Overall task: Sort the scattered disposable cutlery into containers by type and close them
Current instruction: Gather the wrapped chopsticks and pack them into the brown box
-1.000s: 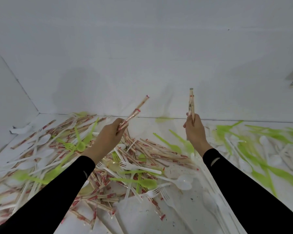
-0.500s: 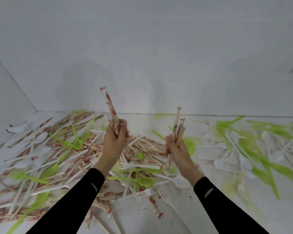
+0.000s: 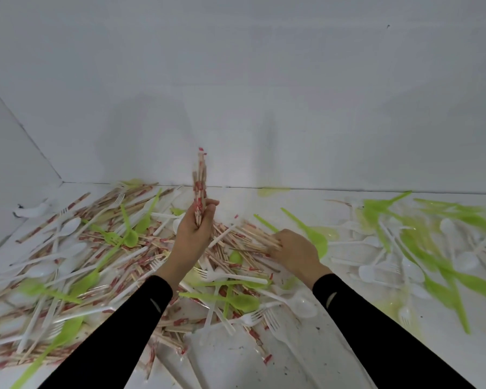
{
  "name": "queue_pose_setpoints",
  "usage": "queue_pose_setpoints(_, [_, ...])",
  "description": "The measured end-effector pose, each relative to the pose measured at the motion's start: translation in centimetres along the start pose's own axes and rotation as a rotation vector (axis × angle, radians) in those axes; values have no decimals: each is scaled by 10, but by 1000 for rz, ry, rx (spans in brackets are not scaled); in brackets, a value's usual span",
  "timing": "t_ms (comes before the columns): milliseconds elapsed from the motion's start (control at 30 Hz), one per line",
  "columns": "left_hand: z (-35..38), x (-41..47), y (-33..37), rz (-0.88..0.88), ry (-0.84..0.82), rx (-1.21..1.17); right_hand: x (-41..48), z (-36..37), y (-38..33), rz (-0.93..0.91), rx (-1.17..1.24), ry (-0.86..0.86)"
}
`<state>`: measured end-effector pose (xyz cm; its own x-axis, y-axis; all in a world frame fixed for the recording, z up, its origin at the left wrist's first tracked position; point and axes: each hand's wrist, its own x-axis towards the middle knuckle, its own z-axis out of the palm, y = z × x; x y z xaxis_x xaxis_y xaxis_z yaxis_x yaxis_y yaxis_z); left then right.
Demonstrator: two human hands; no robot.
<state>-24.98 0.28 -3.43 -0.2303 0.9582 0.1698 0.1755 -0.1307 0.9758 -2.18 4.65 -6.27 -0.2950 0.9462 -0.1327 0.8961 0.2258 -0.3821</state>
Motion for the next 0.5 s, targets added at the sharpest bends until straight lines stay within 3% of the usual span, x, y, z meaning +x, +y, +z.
queue_pose_setpoints(67, [-5,5,1,-13,-18,57,2,11,2,-25,-85,-57])
queue_pose_setpoints(300, [-7,10,-5,-72,-76,360,-1,22,6,-6,-271,8])
queue_pose_setpoints(500, [3,17,-17,-51,-346,561,-2,13,16,45,-213,38])
